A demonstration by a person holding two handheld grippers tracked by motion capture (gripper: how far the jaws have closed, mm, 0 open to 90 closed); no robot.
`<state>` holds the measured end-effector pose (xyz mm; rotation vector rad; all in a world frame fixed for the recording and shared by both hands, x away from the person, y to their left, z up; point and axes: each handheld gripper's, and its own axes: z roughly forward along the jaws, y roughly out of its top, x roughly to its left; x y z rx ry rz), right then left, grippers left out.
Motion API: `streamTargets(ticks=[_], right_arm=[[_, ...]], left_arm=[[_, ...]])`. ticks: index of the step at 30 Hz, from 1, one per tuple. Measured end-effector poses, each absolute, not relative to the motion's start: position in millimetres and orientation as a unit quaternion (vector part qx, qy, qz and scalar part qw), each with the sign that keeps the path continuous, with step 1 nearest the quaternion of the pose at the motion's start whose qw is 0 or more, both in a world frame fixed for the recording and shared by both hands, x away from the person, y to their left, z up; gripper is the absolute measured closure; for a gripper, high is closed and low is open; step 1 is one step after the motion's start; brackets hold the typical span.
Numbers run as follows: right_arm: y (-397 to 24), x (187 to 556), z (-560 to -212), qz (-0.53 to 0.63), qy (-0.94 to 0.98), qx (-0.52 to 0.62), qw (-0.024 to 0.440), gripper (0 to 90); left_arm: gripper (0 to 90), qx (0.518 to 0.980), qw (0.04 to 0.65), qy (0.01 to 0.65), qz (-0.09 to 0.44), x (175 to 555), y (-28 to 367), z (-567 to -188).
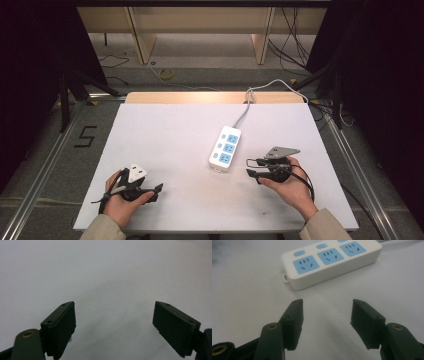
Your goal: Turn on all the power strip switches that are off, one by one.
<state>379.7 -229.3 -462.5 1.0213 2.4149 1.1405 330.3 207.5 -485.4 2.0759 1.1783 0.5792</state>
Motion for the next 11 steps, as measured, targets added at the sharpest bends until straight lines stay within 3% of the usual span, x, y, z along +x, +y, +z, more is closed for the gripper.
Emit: streamTargets(ticks=[11], right_arm=[[-244, 359, -464, 0.415, 0.823, 0.358, 0.151, 42.0]], left_arm=[[18.0, 0.796, 0.331, 0.458, 0.215, 334, 208, -489]])
